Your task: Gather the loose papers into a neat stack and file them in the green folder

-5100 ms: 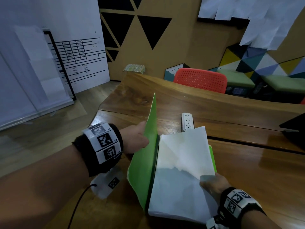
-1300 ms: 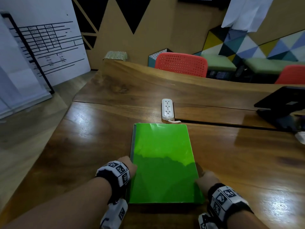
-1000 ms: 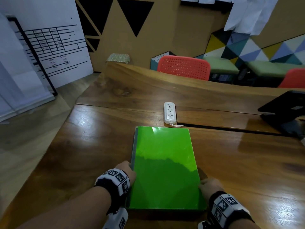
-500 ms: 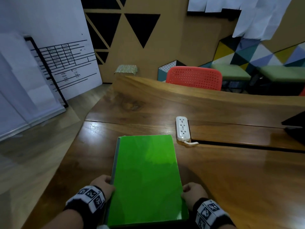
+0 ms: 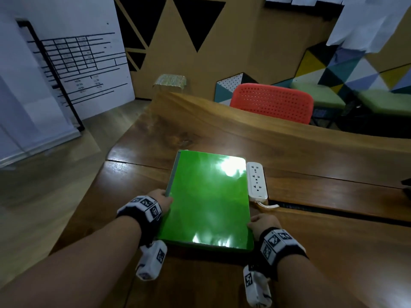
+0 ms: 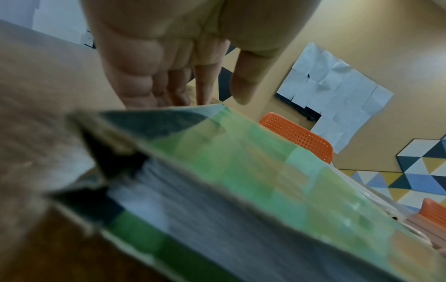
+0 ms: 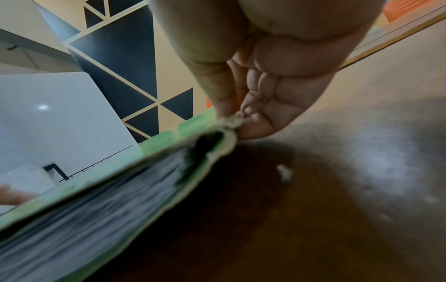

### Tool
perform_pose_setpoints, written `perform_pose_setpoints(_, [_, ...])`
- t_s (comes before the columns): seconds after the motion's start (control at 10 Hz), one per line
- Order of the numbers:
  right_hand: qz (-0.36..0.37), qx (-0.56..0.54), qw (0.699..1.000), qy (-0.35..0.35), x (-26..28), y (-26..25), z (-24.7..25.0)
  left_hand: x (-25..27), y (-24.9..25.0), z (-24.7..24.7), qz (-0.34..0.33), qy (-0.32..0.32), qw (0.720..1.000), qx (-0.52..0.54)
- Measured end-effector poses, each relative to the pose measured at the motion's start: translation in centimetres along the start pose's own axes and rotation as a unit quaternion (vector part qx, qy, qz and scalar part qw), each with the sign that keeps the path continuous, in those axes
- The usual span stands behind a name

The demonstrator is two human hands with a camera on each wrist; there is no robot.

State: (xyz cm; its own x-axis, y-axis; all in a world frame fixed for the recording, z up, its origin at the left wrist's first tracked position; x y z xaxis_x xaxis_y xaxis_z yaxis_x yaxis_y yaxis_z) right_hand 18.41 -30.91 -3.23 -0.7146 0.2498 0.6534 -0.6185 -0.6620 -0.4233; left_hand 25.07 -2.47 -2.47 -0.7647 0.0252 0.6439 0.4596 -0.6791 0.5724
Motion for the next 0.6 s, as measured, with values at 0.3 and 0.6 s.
perform_pose_setpoints(0.3, [-0.015,0.030,0.999,-0.021,-1.3,-0.5,0.7,-1.1,0.4,-0.1,0.014,-0.014,0.997,-0.069])
perform_pose_setpoints(0.6, [0.019,-0.033,0.999,0.019,-0.1,0.4,2.2,-0.9,0.6,0.7,0.005,0.046,0.990,-0.134])
Point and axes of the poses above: each hand's wrist, its own x-axis away from the middle knuckle, its own z-axis out of the back of the hand, y = z × x, the point moved 3 cm from there along -x, towards the middle knuckle, and after that the axes turned 10 degrees about -y, right-handed, at the moved point
